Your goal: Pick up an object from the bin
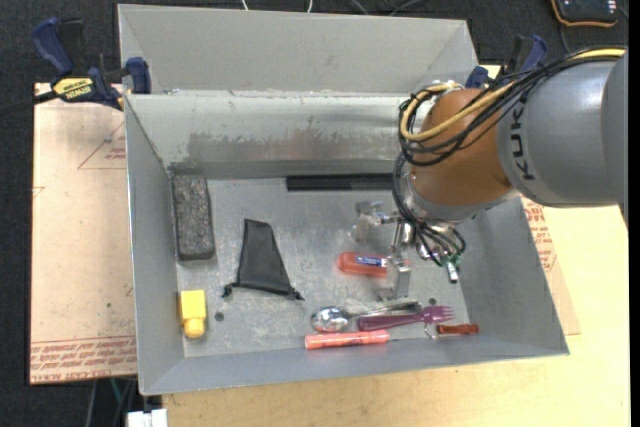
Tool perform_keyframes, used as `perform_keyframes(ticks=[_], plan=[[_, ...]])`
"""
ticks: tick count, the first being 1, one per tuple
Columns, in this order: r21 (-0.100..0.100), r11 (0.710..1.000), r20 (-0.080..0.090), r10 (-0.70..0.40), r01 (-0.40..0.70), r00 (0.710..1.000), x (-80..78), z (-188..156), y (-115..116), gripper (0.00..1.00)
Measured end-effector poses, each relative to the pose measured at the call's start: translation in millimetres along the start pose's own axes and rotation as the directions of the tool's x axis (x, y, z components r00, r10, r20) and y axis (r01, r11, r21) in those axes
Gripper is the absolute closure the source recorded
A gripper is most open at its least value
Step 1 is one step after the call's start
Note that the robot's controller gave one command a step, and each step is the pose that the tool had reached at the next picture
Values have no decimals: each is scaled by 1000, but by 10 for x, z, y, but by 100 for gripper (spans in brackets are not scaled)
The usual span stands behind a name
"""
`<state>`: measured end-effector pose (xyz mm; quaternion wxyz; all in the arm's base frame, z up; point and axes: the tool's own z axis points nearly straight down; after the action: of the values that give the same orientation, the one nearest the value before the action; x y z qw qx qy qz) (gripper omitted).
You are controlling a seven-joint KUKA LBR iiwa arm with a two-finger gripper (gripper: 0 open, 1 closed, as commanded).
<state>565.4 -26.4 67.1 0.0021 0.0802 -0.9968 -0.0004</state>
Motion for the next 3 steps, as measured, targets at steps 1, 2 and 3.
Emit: perform_keyframes(ticks=[1,2,3], plan=[[-2,998,15,-57,57,998,47,-770,108,0],[-6,1000,-5,-15,15,1000,83,-322,143,0],[-1,992,17,-125,125,992,160,-26,221,0]])
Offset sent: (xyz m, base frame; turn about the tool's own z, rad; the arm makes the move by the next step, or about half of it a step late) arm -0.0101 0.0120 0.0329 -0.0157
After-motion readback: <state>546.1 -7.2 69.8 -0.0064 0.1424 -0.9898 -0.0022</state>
